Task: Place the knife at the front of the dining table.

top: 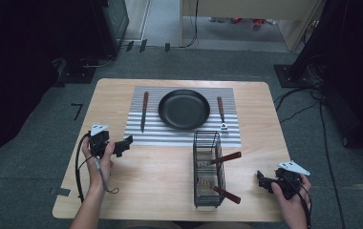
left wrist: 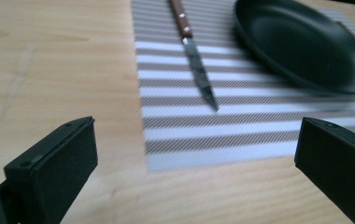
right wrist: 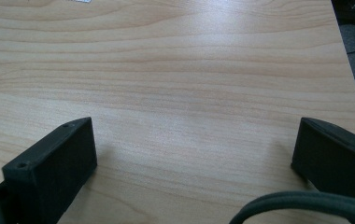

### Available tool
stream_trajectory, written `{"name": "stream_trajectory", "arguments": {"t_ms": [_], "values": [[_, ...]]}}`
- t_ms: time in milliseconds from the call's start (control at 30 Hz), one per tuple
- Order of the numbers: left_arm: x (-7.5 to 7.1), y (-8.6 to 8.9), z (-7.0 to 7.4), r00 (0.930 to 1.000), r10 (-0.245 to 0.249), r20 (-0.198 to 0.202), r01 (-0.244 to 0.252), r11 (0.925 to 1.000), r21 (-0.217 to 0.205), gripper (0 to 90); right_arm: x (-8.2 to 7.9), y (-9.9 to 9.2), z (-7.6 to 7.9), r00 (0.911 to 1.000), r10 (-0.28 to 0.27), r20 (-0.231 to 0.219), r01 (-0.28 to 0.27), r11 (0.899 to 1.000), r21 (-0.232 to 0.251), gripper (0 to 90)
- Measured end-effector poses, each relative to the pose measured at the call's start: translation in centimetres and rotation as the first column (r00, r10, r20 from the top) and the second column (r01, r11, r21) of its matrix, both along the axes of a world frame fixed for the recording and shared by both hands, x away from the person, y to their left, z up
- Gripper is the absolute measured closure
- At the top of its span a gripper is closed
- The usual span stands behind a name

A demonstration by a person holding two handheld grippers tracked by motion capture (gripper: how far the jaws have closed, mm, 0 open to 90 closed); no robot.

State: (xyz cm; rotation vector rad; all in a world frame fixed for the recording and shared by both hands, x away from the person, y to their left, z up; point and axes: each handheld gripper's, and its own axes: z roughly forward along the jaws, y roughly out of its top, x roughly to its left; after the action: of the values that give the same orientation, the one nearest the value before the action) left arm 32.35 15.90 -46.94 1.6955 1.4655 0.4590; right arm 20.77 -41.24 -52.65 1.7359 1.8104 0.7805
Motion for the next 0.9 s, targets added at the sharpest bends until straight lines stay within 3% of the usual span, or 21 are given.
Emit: {"name": "stream_trajectory", "arguments": {"t_ms": [100, 333, 433, 567, 633, 700, 800, 900], "values": [[-1.6, 1.5, -0.7, 0.9998, 0.016, -0.007, -0.016, 0.9999, 0.004, 0.0, 0.0, 0.0, 0.0, 1.0, 0.0, -0.001, 0.0, 1.0, 0.0, 0.0], [-3.6, 2.8, -1.6, 0.9993, 0.035, -0.012, -0.034, 0.9987, 0.038, 0.0, 0.0, 0.0, 0.0, 1.0, -0.001, -0.001, 0.001, 1.0, 0.001, 0.0], [-5.1, 3.5, -2.3, 0.999, 0.041, -0.015, -0.04, 0.9943, 0.099, 0.0, 0.0, 0.0, 0.0, 1.0, 0.0, -0.001, 0.0, 1.0, 0.001, 0.0], [-6.0, 4.8, -3.0, 0.9958, 0.089, -0.02, -0.085, 0.9871, 0.135, 0.0, 0.0, 0.0, 0.0, 1.0, -0.001, -0.001, 0.001, 1.0, 0.001, 0.0], [-6.2, 5.2, -3.1, 0.9952, 0.095, -0.024, -0.091, 0.9862, 0.138, 0.0, 0.0, 0.0, 0.0, 1.0, -0.001, -0.001, 0.001, 1.0, 0.001, 0.0], [-6.8, 5.9, -3.6, 0.9939, 0.104, -0.036, -0.096, 0.9788, 0.181, 0.0, 0.0, 0.0, 0.0, 1.0, -0.001, -0.001, 0.001, 1.0, 0.001, 0.0], [-7.0, 6.2, -3.9, 0.9931, 0.108, -0.045, -0.097, 0.9735, 0.207, 0.0, 0.0, 0.0, 0.0, 1.0, -0.001, -0.002, 0.001, 1.0, 0.001, 0.0], [-6.9, 6.9, -4.4, 0.9906, 0.113, -0.077, -0.095, 0.9736, 0.207, 0.0, 0.0, 0.0, 0.0, 1.0, -0.001, -0.002, 0.001, 1.0, 0.001, 0.0]]}}
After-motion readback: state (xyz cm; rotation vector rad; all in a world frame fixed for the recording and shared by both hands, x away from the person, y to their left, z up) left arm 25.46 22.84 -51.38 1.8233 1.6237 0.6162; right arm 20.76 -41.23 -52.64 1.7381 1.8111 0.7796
